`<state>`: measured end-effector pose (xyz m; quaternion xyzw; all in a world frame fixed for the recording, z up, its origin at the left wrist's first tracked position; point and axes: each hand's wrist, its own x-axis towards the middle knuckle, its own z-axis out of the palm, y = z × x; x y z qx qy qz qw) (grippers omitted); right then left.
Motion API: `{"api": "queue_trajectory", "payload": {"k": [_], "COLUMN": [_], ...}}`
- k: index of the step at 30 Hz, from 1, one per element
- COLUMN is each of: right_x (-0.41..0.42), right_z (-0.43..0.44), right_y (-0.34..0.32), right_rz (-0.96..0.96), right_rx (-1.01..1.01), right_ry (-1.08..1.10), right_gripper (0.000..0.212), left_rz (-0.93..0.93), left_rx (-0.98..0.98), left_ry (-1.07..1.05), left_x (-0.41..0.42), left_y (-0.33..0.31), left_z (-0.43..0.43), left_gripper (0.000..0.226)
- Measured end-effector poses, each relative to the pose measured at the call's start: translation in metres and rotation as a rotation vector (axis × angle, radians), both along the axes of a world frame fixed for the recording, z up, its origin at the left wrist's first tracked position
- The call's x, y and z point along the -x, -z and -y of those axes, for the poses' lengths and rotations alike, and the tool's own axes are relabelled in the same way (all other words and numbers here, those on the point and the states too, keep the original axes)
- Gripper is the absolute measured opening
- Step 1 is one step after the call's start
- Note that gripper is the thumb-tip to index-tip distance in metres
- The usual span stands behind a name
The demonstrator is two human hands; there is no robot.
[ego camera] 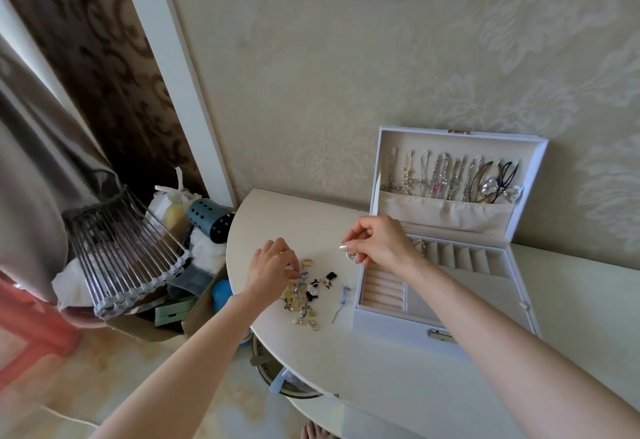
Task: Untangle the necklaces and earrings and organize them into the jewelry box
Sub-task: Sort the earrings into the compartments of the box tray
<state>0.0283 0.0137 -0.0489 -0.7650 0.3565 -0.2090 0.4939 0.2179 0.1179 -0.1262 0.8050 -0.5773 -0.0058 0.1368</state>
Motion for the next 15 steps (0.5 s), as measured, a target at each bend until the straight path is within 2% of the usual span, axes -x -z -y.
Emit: {"api": "queue_trajectory", "payload": {"k": [5, 9, 11, 15], "right_x": [0.006, 0.016, 0.025, 0.046], "right_z": [0.005, 0.012, 0.015, 0.026], "right_y": [-0.002, -0.005, -0.008, -0.014], "right_rz": [0.043, 0.07, 0.077, 0.102], "right_rx": [-0.004, -0.073, -0.094, -0.094], "right_ry": [0.038, 0.058, 0.075, 0.171], "right_gripper": [0.006, 0.007, 0.007, 0.012], "left_rz": [-0.046, -0.223, -0.316, -0.33], "left_rx": [0.097, 0.22, 0.28, 0.347], "left_ry": [0.005, 0.026, 0.071, 0.217], "left_x": [0.001, 0.016, 0.028, 0.055], "left_y": [-0.004, -0.022, -0.032, -0.05], "left_z": [0.002, 0.008, 0.014, 0.031], "left_gripper": [0.018, 0.012, 0.007, 0.004]}}
